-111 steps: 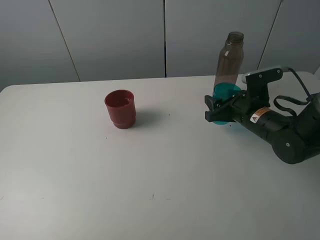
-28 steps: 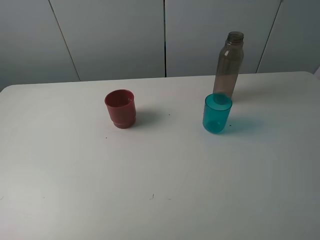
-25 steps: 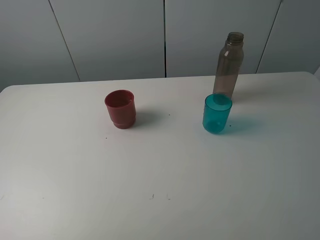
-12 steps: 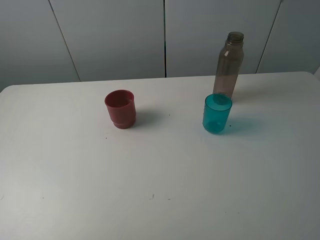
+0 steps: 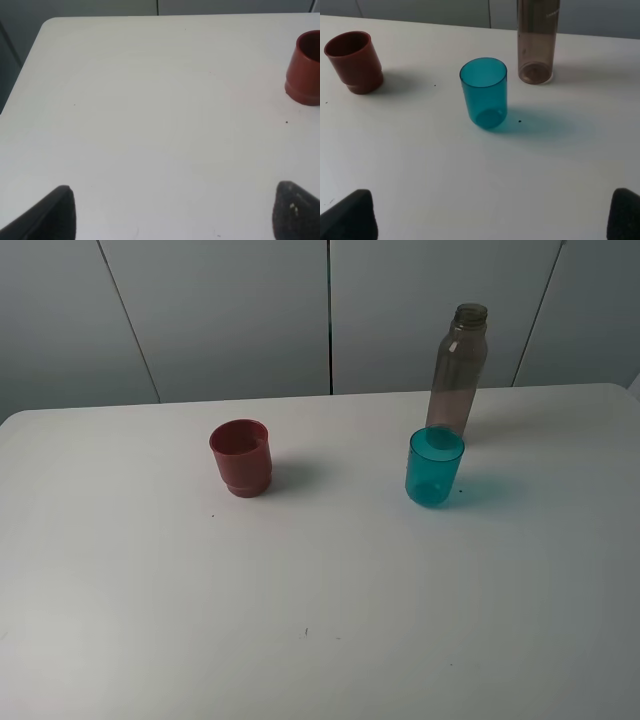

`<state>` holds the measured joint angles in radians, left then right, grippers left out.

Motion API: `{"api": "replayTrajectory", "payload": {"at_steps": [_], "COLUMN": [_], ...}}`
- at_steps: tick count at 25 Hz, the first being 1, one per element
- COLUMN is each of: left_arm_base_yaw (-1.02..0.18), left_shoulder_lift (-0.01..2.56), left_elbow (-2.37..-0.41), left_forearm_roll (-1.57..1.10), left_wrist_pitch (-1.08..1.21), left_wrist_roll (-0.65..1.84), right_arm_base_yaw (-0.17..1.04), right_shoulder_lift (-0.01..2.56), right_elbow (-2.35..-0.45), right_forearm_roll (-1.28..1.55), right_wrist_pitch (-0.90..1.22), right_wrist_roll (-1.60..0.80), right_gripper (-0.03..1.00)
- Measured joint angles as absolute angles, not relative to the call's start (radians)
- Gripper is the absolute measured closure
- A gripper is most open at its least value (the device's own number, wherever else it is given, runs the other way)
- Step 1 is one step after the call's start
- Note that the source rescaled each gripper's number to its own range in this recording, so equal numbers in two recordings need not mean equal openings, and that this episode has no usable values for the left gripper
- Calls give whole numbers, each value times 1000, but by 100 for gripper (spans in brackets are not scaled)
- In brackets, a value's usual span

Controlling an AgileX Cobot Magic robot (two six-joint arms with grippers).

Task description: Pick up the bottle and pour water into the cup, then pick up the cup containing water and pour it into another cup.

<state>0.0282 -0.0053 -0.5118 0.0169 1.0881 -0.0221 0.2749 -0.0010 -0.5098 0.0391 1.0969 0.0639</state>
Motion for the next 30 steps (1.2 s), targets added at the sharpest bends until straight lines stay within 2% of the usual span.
{"api": "replayTrajectory", "payload": {"at_steps": [7, 9, 19, 30], "left_arm_base_yaw": [28, 28, 28, 28], "left_shoulder_lift": [-5, -5, -5, -5], "left_elbow": [-512, -512, -512, -512], "left_forearm_roll": [17, 17, 17, 17], "left_wrist_pitch": [1088, 1088, 1088, 1088], "left_wrist_roll": [-22, -22, -22, -18], "right_arm_base_yaw": [-37, -78, -68, 54], "right_shoulder_lift": [-1, -1, -1, -1], "right_elbow": [-510, -510, -510, -510], "right_forearm_roll": [44, 56, 67, 69], "right_wrist_pitch": [1097, 1097, 1095, 1095], "right_wrist_roll": [55, 40, 28, 26], "right_gripper": [-2, -2, -2, -2]}}
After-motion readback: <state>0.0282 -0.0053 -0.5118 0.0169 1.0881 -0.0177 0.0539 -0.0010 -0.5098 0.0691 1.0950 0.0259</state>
